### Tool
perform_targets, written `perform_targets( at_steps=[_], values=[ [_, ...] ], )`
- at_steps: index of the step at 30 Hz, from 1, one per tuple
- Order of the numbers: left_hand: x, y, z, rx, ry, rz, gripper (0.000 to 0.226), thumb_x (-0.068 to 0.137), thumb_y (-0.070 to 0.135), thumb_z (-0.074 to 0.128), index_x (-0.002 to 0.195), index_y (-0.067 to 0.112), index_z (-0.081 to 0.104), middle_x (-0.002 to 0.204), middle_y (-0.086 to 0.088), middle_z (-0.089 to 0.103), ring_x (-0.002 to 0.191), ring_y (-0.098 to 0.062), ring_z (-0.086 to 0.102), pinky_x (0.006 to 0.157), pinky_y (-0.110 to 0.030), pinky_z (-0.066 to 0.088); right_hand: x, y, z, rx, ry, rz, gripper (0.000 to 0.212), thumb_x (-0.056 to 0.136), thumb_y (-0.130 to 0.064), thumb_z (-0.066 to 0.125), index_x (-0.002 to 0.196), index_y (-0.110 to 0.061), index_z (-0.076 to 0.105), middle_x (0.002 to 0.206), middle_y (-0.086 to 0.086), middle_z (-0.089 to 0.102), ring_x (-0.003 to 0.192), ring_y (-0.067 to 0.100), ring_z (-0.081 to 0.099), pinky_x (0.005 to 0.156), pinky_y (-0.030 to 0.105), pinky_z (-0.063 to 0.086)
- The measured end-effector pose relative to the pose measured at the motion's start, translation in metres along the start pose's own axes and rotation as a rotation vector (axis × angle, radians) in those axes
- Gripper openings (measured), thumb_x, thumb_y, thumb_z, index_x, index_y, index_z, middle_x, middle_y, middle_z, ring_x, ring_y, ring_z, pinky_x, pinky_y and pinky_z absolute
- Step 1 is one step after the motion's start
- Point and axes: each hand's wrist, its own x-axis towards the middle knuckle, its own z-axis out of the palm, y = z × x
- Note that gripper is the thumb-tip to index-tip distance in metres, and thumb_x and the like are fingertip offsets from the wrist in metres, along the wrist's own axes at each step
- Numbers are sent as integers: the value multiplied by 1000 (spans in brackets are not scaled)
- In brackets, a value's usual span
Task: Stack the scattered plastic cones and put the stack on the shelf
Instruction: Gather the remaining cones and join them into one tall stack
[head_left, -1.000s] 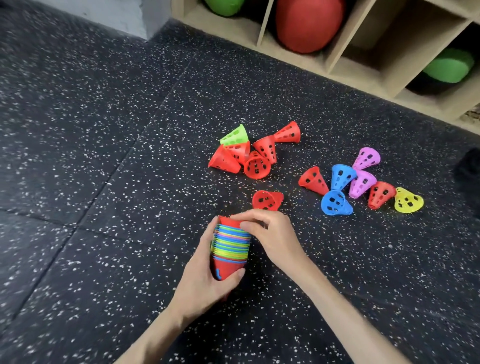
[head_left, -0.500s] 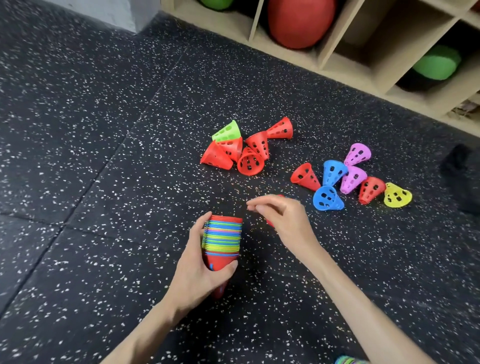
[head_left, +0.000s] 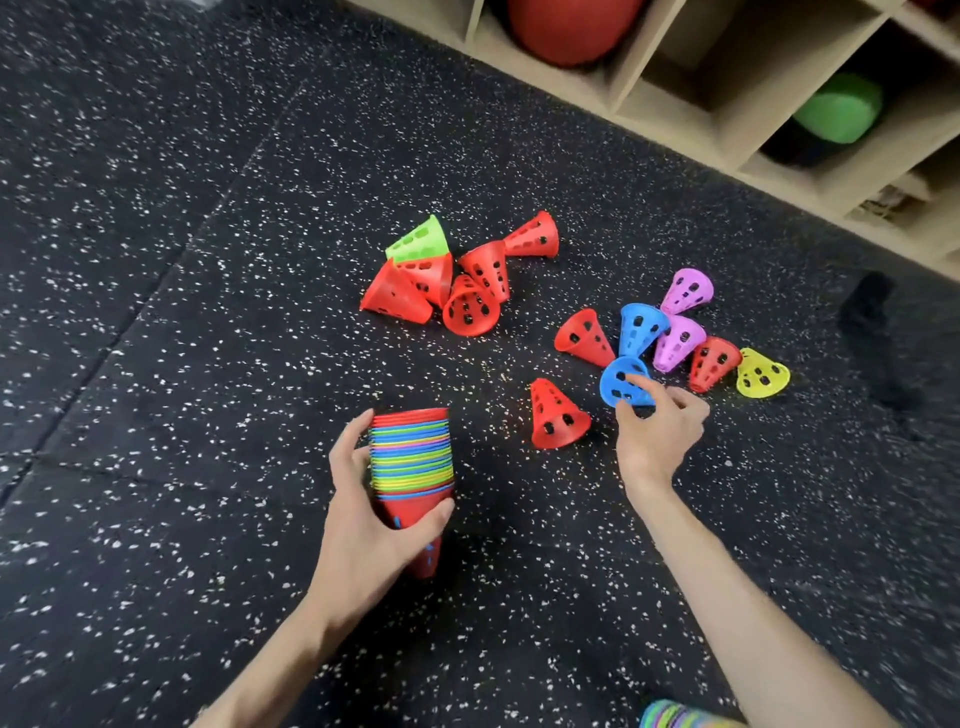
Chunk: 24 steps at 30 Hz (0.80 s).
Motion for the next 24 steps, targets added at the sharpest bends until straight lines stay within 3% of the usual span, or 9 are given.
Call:
perform_targets(
  at_steps=[6,10,14,17,19,21,24],
  values=[
    [0,0,-2,-12,-14,-2,111,65,42,88,152,46,20,129,13,61,112,-19,69,100,-44,55,8,16,5,-120,-167,74,55,93,-18,71,145,-22,54,150,6,39,131,33,40,109,39,35],
    [0,0,-2,-5,-12,-5,111,65,42,88,152,45,20,128,16,61,113,-18,68,99,-41,55,6,13,3,-184,-83,-23,53,91,-15,72,142,-17,56,141,7,48,122,32,49,104,32,34],
    [0,0,-2,-14,-16,5,111,66,43,88,153,44,19,129,15,61,114,-19,68,99,-40,54,-3,-1,-3,-87,-34,-73,58,86,-19,78,139,-15,55,132,7,49,118,28,50,98,29,37],
    [0,1,-2,-14,-13,-1,110,67,40,89,152,46,19,126,20,61,113,-18,69,96,-28,54,-15,-15,-11,52,-43,-87,66,83,-29,82,141,-18,52,124,-3,44,115,20,52,99,29,41],
    [0,1,-1,-22,-2,0,108,69,30,90,151,46,20,125,21,61,111,-16,69,93,-21,54,-26,-30,-18,144,-29,-113,54,85,-31,80,133,-22,57,119,-6,44,108,11,55,95,30,47],
    [1,4,0,-65,31,-14,106,70,24,88,150,44,21,126,13,63,107,-15,71,91,-21,54,-44,-50,-29,243,-23,-147,32,88,-30,77,118,-26,65,117,-5,47,97,-5,55,88,19,47],
    [1,12,-1,-198,170,-67,105,66,35,89,147,45,23,135,-3,58,106,-20,71,94,-35,59,-81,-71,-43,404,-84,-170,13,92,-23,73,103,-24,65,114,-4,52,89,-17,55,76,5,44]
  ],
)
